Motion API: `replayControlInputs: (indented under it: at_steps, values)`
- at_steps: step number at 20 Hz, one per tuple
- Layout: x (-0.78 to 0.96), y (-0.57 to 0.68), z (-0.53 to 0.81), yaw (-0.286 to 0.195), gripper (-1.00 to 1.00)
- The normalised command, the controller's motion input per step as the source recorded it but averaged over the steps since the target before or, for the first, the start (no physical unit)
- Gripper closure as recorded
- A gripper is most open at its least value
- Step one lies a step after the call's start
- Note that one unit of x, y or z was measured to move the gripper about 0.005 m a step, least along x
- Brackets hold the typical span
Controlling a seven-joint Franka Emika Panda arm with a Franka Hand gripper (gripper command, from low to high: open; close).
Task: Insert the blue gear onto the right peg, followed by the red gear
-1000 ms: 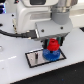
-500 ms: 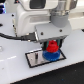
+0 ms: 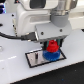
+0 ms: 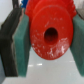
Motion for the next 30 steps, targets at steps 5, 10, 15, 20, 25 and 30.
replayControlInputs:
  at_steps: [5,10,15,20,25,30]
  values:
    - [0.22,-0.02,0.01,0.0,1.0]
    - [0.08,0.0,0.13,0.0,1.0]
    - [0.01,0.0,0.26,0.0,1.0]
    - [0.03,0.0,0.2,0.0,1.0]
    - [0.12,-0.01,0.07,0.0,1.0]
    - [0.22,-0.05,-0.12,0.0,1.0]
